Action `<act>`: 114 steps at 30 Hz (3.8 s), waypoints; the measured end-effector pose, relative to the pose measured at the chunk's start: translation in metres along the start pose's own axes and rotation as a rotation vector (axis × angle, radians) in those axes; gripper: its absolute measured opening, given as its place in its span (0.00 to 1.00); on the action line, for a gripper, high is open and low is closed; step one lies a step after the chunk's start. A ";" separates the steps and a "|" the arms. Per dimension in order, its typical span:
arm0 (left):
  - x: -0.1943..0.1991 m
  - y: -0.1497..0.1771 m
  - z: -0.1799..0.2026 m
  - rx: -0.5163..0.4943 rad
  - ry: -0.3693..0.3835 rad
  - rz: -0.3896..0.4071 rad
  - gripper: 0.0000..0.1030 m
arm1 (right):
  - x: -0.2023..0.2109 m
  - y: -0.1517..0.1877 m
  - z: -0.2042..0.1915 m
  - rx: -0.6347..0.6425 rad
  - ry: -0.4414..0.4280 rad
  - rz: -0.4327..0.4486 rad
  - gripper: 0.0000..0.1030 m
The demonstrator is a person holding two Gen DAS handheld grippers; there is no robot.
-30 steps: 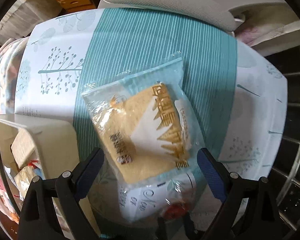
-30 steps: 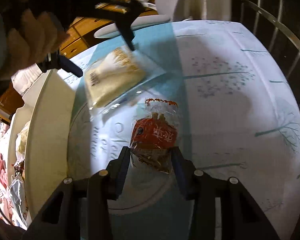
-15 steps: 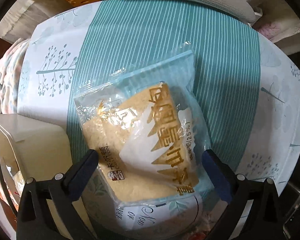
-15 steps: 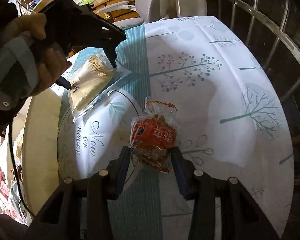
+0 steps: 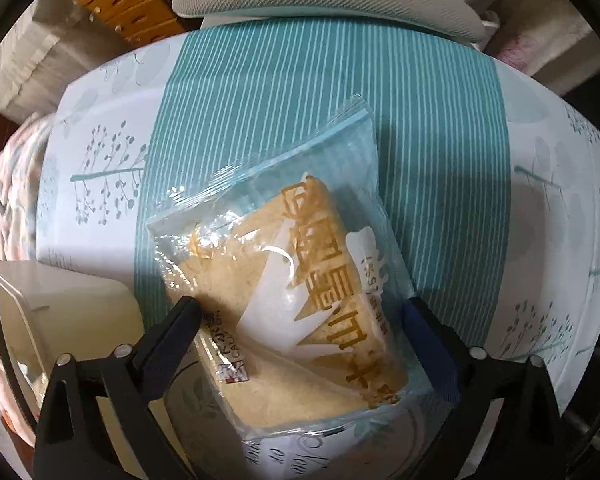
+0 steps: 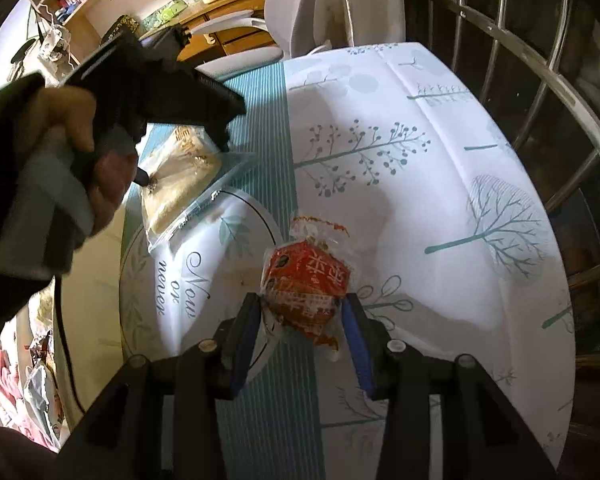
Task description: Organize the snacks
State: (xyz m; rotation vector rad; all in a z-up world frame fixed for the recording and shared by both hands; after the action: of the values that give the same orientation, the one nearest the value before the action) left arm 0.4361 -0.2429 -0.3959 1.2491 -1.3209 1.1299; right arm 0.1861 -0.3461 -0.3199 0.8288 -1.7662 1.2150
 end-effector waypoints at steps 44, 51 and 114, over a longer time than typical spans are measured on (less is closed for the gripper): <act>0.198 0.125 -0.076 -0.163 0.438 0.045 0.27 | -0.005 0.007 0.019 -0.220 0.087 -0.124 0.54; 0.235 0.131 -0.145 -0.112 0.431 0.139 0.27 | -0.024 0.007 0.023 -0.265 0.190 -0.158 0.50; 0.208 0.316 -0.331 0.200 0.348 0.485 0.81 | 0.068 0.027 -0.084 -0.038 -0.076 -0.050 0.74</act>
State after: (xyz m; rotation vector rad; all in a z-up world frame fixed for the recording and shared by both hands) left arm 0.1323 0.0772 -0.1556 0.8290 -1.2951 1.7698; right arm 0.1538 -0.2620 -0.2537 0.9024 -1.8121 1.1276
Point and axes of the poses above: each gripper's, at about its wrist camera, not at the fingertips, and x roughly against the way its jaws point, z to its right, y to its underside, the point moved 6 cm from there along -x, roughly the way its jaws point, and after that the axes turned 2 degrees about x, right-handed, at the moved point
